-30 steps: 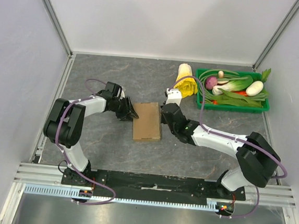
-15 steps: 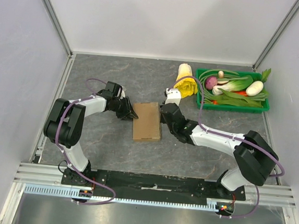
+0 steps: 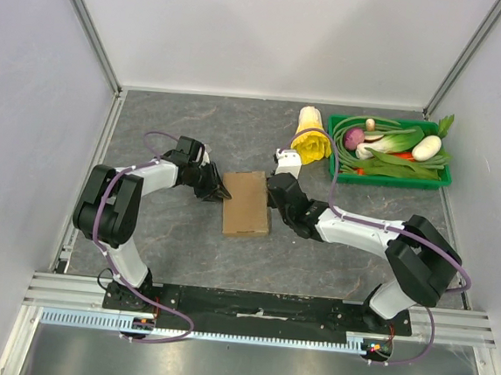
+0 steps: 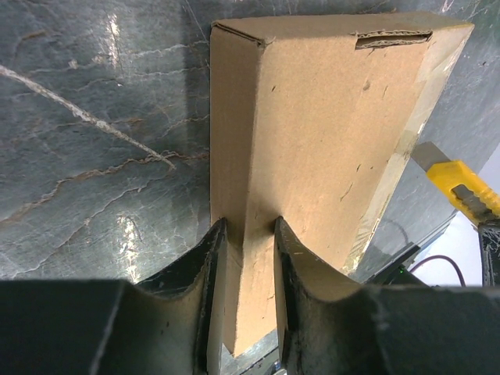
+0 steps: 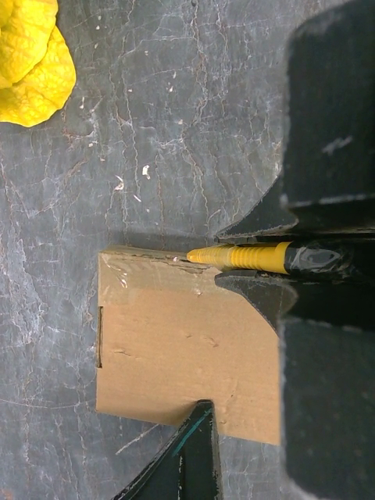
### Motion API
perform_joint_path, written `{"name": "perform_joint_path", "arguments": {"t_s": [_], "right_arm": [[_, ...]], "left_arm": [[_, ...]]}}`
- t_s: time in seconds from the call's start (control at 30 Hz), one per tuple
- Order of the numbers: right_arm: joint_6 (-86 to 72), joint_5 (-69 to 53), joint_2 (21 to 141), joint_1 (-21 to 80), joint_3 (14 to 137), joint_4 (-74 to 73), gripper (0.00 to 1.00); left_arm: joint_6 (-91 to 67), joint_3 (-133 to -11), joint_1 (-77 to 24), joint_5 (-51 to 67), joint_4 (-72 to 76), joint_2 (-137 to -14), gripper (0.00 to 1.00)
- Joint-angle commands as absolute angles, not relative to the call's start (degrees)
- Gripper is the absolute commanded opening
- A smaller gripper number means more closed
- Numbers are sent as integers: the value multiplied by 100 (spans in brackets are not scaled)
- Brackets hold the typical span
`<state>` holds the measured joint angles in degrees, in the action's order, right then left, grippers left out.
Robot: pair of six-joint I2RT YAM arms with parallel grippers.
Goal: Unpack the express box
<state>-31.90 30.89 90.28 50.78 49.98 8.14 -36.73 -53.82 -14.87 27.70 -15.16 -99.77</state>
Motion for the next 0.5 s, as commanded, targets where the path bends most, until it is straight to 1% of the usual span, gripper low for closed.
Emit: {"name": "perform_joint_path", "arguments": {"t_s": [0.0, 0.47], "right_arm": [[-3287, 3208, 9009, 5080, 5238, 879, 0], [-3270, 3305, 8780, 5080, 5379, 729, 0]], "left_arm": [[-3665, -5335, -1512, 2241, -1793, -10151, 20], [-3700, -5335, -1520, 2259, -1802, -10169, 20]]}}
